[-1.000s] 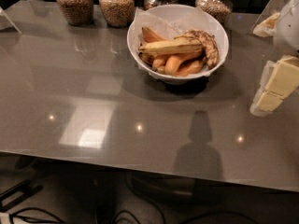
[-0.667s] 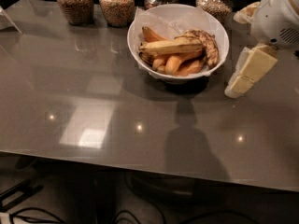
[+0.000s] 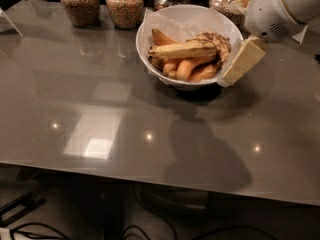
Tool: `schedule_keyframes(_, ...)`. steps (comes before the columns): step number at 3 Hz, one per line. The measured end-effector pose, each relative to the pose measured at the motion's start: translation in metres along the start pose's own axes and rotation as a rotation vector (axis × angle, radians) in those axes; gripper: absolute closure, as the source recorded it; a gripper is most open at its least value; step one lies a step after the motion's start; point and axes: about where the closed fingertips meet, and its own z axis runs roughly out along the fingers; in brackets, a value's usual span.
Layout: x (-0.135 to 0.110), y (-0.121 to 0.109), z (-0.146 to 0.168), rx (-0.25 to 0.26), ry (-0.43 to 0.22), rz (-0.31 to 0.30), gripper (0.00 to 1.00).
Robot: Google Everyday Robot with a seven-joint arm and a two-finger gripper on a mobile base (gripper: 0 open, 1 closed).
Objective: Pick banana from white bowl
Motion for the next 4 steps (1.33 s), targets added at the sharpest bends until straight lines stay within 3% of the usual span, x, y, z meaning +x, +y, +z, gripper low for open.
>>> schedule_keyframes(1,-0.001,-0.003,0.005,0.000,-0.021,-0.005,0.00)
schedule_keyframes(2,-0.012,-0.022,0.028,0.019,-0.100,-0.006,0.00)
schedule_keyframes(3,-0.026,-0.044,0.060,0.035,-0.169,-0.003,0.07)
schedule_keyframes(4,-0.037,-0.054,0.086,0.024,-0.212,0.002,0.24)
